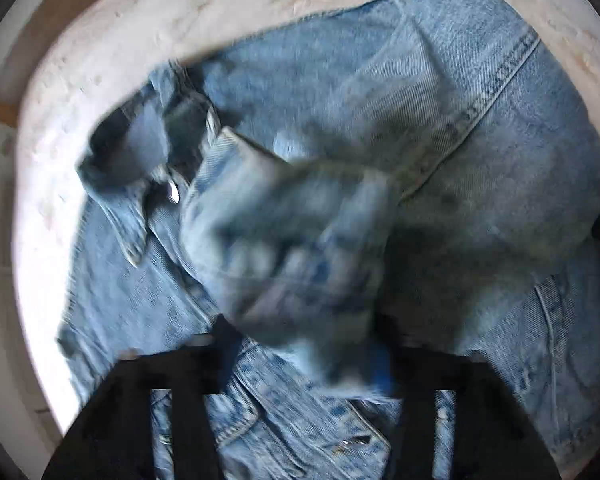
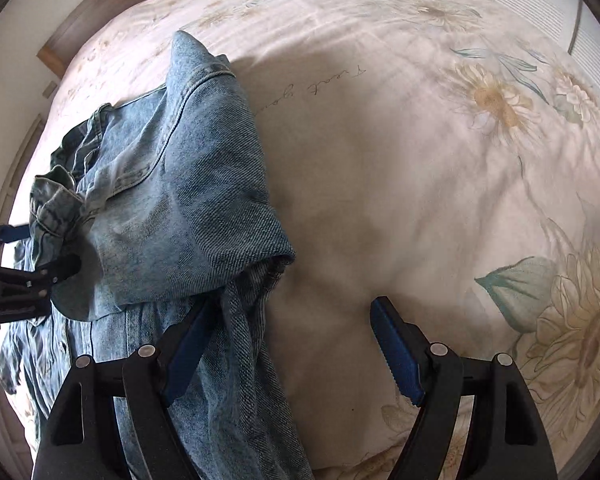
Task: Fold large clothes
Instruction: 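Open the right tool and smooth the folded side flat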
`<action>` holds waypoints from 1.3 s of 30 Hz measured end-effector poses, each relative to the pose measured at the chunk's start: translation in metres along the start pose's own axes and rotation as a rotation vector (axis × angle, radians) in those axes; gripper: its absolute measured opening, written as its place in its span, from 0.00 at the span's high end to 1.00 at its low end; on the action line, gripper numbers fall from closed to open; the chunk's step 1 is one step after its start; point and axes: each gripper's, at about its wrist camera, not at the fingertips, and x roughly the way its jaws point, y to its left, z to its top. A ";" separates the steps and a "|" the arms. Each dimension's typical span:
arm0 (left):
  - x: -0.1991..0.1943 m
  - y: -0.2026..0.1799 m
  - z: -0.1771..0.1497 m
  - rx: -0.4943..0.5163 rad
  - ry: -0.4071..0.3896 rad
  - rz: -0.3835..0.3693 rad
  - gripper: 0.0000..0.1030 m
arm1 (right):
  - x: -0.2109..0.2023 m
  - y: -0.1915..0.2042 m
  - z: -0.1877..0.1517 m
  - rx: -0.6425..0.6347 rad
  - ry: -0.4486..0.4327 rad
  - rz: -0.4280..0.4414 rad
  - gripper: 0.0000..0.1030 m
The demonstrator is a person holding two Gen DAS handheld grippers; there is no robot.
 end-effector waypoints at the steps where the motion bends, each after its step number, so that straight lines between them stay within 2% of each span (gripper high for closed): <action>1: 0.002 0.008 -0.003 -0.026 0.005 -0.016 0.71 | 0.000 0.000 0.000 0.001 0.000 0.000 0.22; 3: 0.004 0.017 -0.008 -0.015 0.003 -0.027 0.79 | 0.001 0.001 0.000 0.003 0.001 -0.004 0.22; 7: -0.008 0.037 -0.016 -0.028 -0.070 -0.024 0.83 | 0.004 0.007 0.003 -0.010 0.005 -0.024 0.22; 12: -0.033 0.092 -0.031 -0.180 -0.213 -0.078 0.84 | 0.004 0.014 0.005 -0.022 0.009 -0.022 0.22; 15: -0.033 0.122 -0.049 -0.268 -0.259 -0.101 0.84 | 0.005 0.018 0.004 -0.028 0.011 -0.013 0.22; 18: -0.011 0.143 -0.067 -0.326 -0.238 -0.110 0.79 | 0.010 0.024 0.003 -0.036 0.018 -0.016 0.22; 22: 0.034 0.168 -0.086 -0.418 -0.133 -0.199 0.76 | 0.013 0.029 0.003 -0.046 0.026 -0.023 0.22; 24: 0.043 0.167 -0.087 -0.468 -0.106 -0.216 0.70 | 0.014 0.030 0.003 -0.051 0.029 -0.025 0.22; 26: 0.048 0.176 -0.096 -0.508 -0.127 -0.247 0.64 | 0.013 0.030 0.003 -0.055 0.032 -0.024 0.22; 28: 0.050 0.186 -0.104 -0.542 -0.138 -0.259 0.55 | 0.013 0.030 0.003 -0.060 0.033 -0.024 0.22; 29: 0.050 0.191 -0.110 -0.552 -0.139 -0.253 0.48 | 0.013 0.030 0.002 -0.061 0.033 -0.022 0.22; 31: 0.050 0.199 -0.117 -0.569 -0.141 -0.236 0.42 | 0.013 0.030 0.002 -0.062 0.034 -0.020 0.22; 33: 0.051 0.209 -0.121 -0.594 -0.140 -0.218 0.30 | 0.011 0.031 0.002 -0.067 0.034 -0.021 0.22; 37: 0.032 0.222 -0.138 -0.590 -0.176 -0.190 0.25 | 0.003 0.044 0.005 -0.095 0.017 -0.006 0.22; 39: 0.018 0.226 -0.143 -0.589 -0.206 -0.156 0.17 | -0.004 0.053 0.008 -0.117 0.002 0.001 0.22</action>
